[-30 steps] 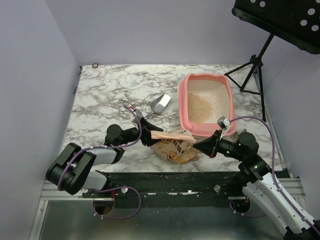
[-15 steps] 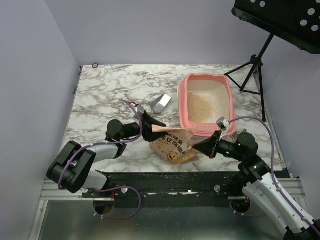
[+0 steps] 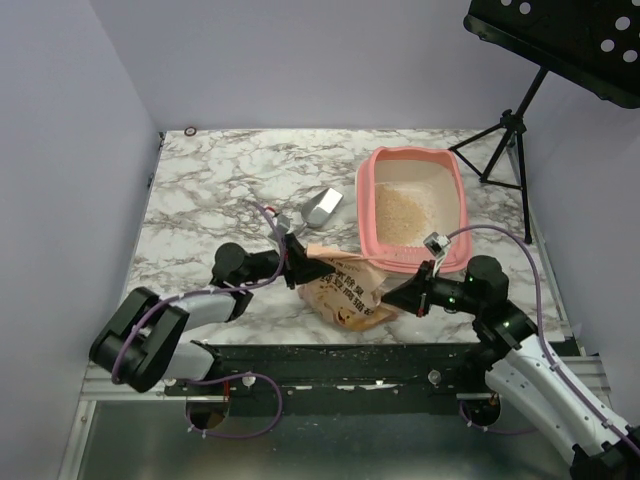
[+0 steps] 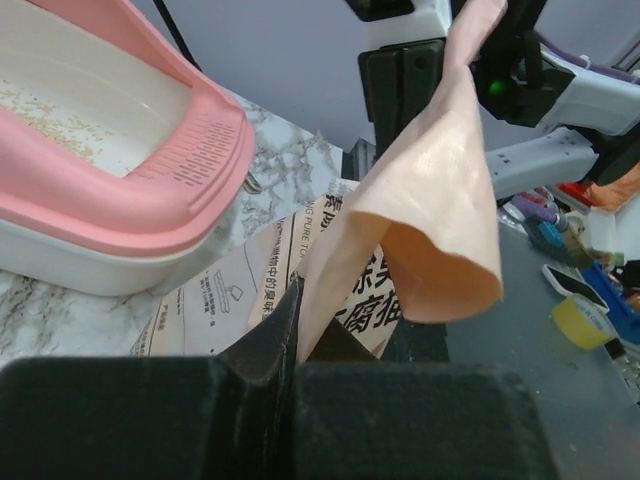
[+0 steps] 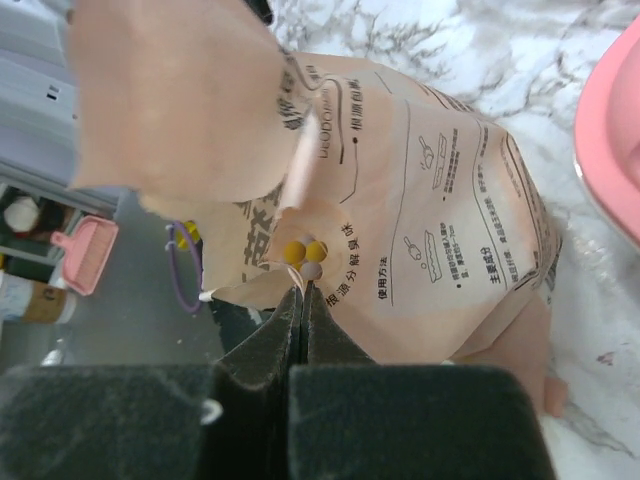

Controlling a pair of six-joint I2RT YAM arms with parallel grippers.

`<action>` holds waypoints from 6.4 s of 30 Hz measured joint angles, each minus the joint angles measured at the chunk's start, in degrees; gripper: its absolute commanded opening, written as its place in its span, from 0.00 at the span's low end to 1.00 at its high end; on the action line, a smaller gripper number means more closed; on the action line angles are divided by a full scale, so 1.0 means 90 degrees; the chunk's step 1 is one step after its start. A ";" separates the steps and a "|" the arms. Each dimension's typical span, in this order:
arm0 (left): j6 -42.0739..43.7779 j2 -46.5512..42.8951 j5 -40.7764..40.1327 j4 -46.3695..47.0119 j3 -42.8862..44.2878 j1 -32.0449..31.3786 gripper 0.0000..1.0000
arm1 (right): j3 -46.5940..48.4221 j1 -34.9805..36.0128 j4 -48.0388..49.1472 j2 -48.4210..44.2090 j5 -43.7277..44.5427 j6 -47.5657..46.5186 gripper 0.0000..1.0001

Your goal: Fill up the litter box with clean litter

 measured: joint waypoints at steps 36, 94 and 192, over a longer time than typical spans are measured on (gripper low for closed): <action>-0.1426 -0.6885 -0.2011 -1.1451 0.0175 -0.0168 0.00 | -0.0731 -0.0012 0.0090 0.1200 -0.2642 0.2929 0.00; -0.1923 -0.7116 -0.0928 -1.2662 -0.0306 -0.0078 0.00 | 0.3738 0.6526 -0.2637 0.3993 0.3985 -0.3803 0.61; 0.4903 -0.2276 -0.2509 -0.9092 0.1807 -0.2336 0.67 | 0.2948 0.2793 -0.2521 0.3563 0.1115 -0.5782 0.00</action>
